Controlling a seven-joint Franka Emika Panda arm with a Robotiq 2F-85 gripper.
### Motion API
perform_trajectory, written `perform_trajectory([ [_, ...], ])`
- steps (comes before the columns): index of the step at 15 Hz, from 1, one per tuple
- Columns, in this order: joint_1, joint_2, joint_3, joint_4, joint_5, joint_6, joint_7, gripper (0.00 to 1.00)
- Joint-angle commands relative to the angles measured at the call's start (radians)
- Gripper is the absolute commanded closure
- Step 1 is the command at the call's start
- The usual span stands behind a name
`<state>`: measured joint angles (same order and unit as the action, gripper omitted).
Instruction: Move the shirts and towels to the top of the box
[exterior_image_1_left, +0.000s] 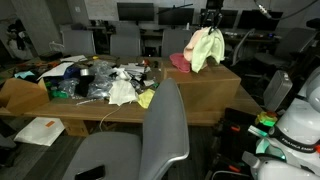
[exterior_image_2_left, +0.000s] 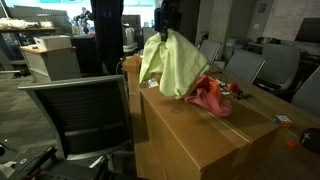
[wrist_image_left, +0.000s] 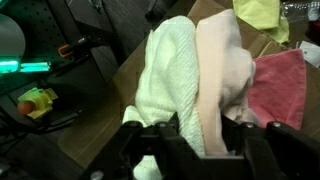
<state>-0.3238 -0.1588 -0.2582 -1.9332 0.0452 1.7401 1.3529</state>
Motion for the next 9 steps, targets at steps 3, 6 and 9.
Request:
perform_trajectory([
  [3, 0.001, 0.048, -0.021, 0.102, 0.060, -0.026, 0.006, 0.73],
  [6, 0.008, 0.054, -0.033, 0.105, 0.144, -0.042, -0.090, 0.47],
  [9, 0.009, 0.049, -0.037, 0.083, 0.202, -0.055, -0.197, 0.26],
])
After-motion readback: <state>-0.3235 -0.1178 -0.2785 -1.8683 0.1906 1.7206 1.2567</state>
